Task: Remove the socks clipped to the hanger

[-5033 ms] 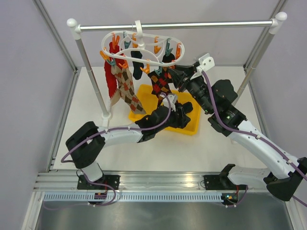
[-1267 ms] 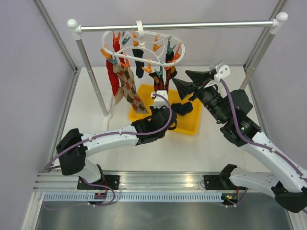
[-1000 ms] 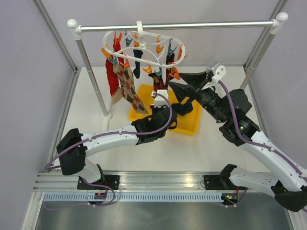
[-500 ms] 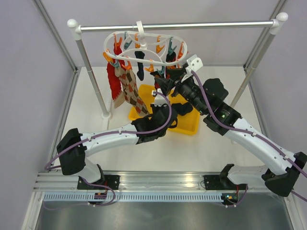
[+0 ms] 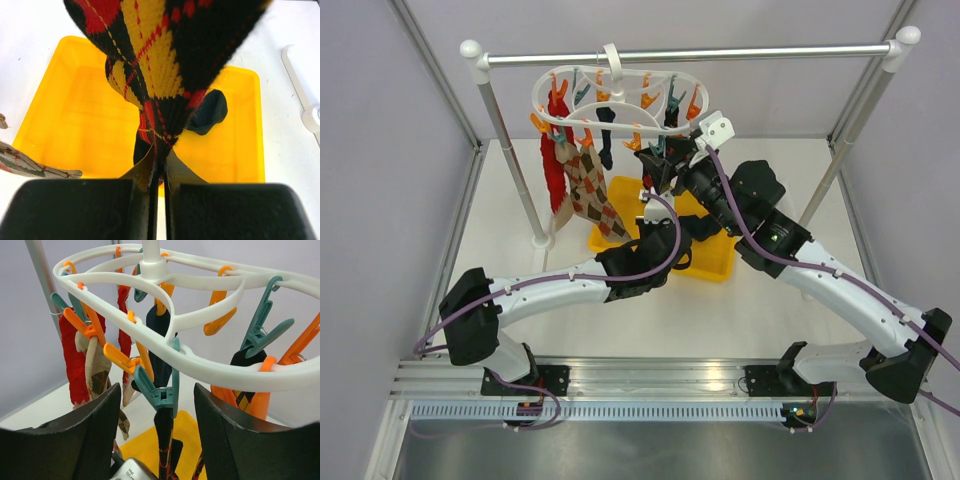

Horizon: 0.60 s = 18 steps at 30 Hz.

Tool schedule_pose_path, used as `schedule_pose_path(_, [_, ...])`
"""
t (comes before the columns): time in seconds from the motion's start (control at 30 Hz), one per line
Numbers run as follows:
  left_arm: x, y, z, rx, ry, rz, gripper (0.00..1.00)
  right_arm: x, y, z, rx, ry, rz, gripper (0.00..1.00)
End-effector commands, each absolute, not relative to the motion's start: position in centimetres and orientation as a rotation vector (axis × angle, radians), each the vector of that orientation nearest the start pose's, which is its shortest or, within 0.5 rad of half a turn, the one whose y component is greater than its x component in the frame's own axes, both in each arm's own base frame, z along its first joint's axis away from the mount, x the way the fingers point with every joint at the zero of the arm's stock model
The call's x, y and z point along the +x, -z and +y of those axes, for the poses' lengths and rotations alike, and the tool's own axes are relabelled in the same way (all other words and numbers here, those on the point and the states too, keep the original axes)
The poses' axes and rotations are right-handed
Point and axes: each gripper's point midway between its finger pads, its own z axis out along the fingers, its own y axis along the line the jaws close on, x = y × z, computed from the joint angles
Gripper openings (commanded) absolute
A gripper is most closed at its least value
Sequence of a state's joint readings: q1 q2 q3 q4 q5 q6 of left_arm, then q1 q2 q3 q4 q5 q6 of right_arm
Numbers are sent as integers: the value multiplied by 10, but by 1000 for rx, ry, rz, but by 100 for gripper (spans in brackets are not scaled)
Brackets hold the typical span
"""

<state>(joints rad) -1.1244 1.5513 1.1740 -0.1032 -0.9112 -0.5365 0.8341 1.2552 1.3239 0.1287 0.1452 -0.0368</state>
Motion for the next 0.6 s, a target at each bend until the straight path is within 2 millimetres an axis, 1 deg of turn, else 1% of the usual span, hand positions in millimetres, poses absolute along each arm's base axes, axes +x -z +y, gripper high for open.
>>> schedule_pose_path(0.0, [295,-230,-335,38,217,1850,2,307,-486,296,-428,-566,1219,64])
schedule_pose_path(0.2, [293,-231,-335,43,219,1851,2,310,-490,296,-415,-560,1209,64])
schedule_pose_path(0.37, [293,-232,-333,42,217,1849,2,311,-491,297,-404,-568,1200,57])
schedule_pose_path(0.47, [292,-232,-332,45,215,1850,2,313,-491,299,-405,-568,1203,50])
schedule_pose_path(0.5, [292,-232,-332,44,217,1849,2,313,-490,299,-404,-567,1205,43])
schedule_pose_path(0.57, [292,-231,-332,45,213,1850,2,313,-491,298,-398,-569,1203,35])
